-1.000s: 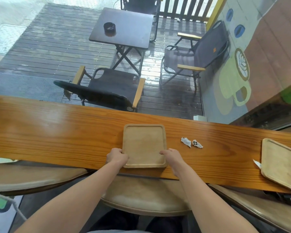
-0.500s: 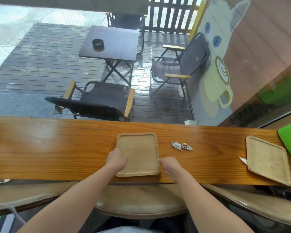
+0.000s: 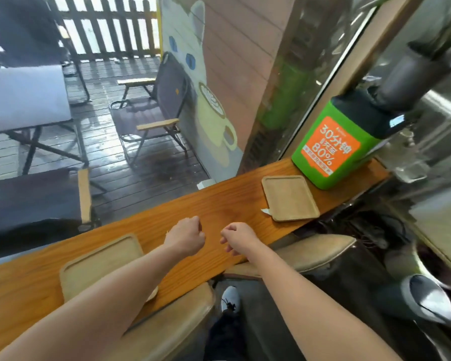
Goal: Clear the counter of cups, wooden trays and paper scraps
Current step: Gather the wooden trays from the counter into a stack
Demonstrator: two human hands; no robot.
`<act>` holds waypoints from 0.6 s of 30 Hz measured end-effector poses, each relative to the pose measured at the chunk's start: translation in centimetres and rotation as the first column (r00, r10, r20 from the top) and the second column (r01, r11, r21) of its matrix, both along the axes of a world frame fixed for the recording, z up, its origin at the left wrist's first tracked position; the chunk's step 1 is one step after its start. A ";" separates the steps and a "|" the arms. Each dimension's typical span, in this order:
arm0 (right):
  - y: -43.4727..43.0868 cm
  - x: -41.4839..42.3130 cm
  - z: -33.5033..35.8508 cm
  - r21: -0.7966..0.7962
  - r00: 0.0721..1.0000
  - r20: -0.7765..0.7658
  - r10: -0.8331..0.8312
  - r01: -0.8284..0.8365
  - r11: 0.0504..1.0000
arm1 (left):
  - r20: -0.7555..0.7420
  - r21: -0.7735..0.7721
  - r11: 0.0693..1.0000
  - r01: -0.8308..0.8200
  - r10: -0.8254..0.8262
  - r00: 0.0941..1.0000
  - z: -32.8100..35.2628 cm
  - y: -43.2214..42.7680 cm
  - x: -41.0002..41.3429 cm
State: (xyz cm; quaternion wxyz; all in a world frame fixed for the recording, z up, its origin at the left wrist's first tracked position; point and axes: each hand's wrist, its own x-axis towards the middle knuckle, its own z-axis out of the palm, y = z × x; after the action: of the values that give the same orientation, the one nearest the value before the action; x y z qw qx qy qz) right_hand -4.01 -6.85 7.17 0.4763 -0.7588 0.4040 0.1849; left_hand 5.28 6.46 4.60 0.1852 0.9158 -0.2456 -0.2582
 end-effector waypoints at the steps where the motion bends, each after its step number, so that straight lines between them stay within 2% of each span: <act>1: -1.6 -0.9 0.2 -0.005 0.999 -0.008 -0.041 0.041 0.999 | 0.000 0.008 0.999 0.048 -0.048 0.999 0.1 -1.7 -0.4; 5: -7.4 -4.0 0.8 -0.038 0.985 -0.032 -0.171 0.170 0.985 | -0.009 0.013 0.981 0.196 -0.196 0.981 0.5 -7.7 -1.3; 9: -12.3 -5.9 1.2 -0.080 0.968 -0.036 -0.248 0.244 0.966 | -0.013 0.016 0.963 0.271 -0.270 0.963 0.5 -13.1 -2.6; 14: -18.0 -7.0 0.9 -0.037 0.961 -0.019 -0.276 0.276 0.961 | -0.089 0.027 0.959 0.281 -0.278 0.957 -0.3 -19.7 -3.7; 18: -23.4 -7.1 -0.1 -0.002 0.972 -0.038 -0.232 0.232 0.973 | -0.153 0.024 0.954 0.300 -0.293 0.944 -2.3 -24.1 -4.3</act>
State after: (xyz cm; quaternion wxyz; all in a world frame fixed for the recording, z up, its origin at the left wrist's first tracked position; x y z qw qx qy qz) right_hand -11.06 -30.21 7.07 0.4876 -0.7022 0.4987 0.1427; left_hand 0.95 -17.67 2.33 0.1401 0.8509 -0.3600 -0.3560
